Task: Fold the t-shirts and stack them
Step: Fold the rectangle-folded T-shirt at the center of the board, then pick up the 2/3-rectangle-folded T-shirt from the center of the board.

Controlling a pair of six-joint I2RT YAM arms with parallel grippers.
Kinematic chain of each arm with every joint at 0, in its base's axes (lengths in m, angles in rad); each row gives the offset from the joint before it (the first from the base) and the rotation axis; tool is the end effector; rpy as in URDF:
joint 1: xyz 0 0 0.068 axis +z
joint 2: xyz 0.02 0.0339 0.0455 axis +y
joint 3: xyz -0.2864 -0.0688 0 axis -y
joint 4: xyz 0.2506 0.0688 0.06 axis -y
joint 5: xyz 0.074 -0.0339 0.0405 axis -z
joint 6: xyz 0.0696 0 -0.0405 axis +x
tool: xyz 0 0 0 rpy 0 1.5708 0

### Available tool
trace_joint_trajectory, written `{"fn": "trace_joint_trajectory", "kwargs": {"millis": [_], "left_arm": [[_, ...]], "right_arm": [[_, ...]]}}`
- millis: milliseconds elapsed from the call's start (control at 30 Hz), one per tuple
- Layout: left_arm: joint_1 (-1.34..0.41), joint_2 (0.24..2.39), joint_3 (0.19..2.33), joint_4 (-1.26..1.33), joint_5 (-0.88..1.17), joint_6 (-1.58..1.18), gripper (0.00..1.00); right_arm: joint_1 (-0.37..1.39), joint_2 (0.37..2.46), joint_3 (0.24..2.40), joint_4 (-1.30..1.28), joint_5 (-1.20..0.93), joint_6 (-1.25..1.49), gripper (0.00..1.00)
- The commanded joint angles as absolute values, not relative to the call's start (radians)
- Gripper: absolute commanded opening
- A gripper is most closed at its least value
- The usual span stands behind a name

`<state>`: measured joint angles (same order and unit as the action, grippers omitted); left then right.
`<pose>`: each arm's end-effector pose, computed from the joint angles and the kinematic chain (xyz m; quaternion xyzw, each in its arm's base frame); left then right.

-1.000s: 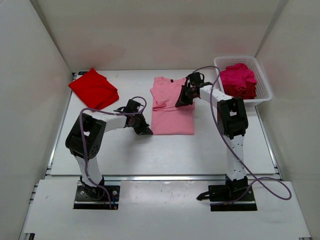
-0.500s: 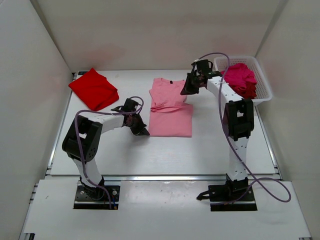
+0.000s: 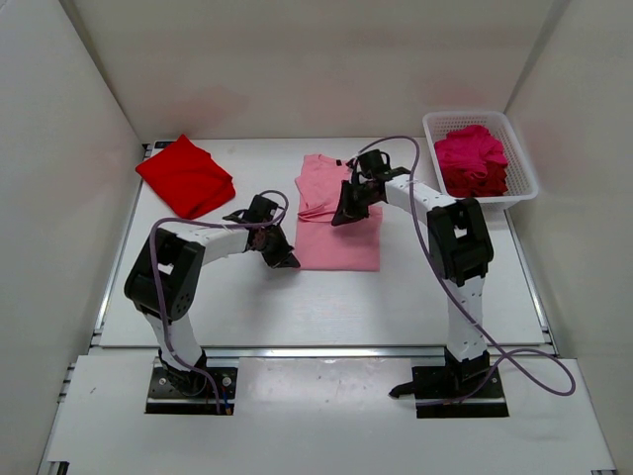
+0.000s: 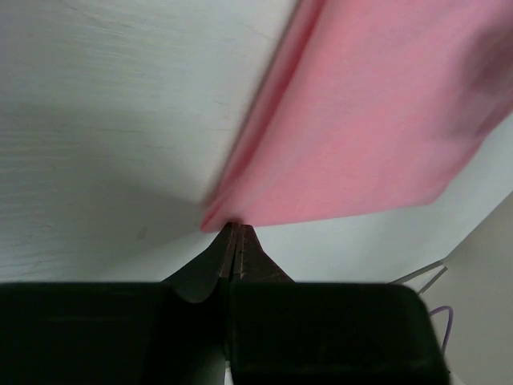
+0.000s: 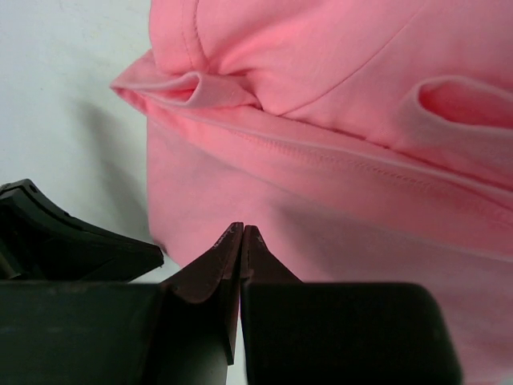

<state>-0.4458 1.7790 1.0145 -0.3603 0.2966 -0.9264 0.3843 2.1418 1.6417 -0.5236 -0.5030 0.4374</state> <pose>0.3181 -0.1745 0.1367 -0.1978 0.9446 -0.2501 0.0779 0.4451 0.2162 0.1717 -0.0424 0.9340 0.3242 0.1442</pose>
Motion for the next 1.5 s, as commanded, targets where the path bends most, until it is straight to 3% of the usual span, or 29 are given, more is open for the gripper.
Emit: {"fn": "trace_joint_trajectory", "kwargs": {"millis": [0, 367, 700, 933, 1067, 1233, 1467], "left_arm": [[-0.423, 1.788, 1.0, -0.344, 0.285, -0.928, 0.09], [-0.436, 1.816, 0.98, -0.333, 0.29, -0.914, 0.09], [-0.431, 1.796, 0.963, -0.373, 0.264, -0.893, 0.09], [-0.416, 1.729, 1.034, -0.448, 0.247, -0.838, 0.17], [-0.382, 1.694, 1.034, -0.462, 0.253, -0.813, 0.27], [-0.351, 1.692, 0.945, -0.402, 0.288, -0.827, 0.41], [-0.382, 1.776, 0.919, -0.315, 0.363, -0.87, 0.46]], "right_arm": [[0.377, 2.135, 1.62, -0.45, -0.506, 0.446, 0.0], [0.364, 2.186, 1.598, -0.373, -0.414, 0.451, 0.0], [0.282, 2.335, 1.963, -0.383, -0.364, 0.495, 0.0], [0.284, 2.312, 2.178, -0.714, -0.339, 0.381, 0.0], [0.281, 2.107, 1.959, -0.701, -0.373, 0.324, 0.0], [0.227, 1.723, 1.422, -0.583, -0.445, 0.347, 0.0], [0.14, 1.49, 0.901, -0.381, -0.534, 0.477, 0.35]]}}
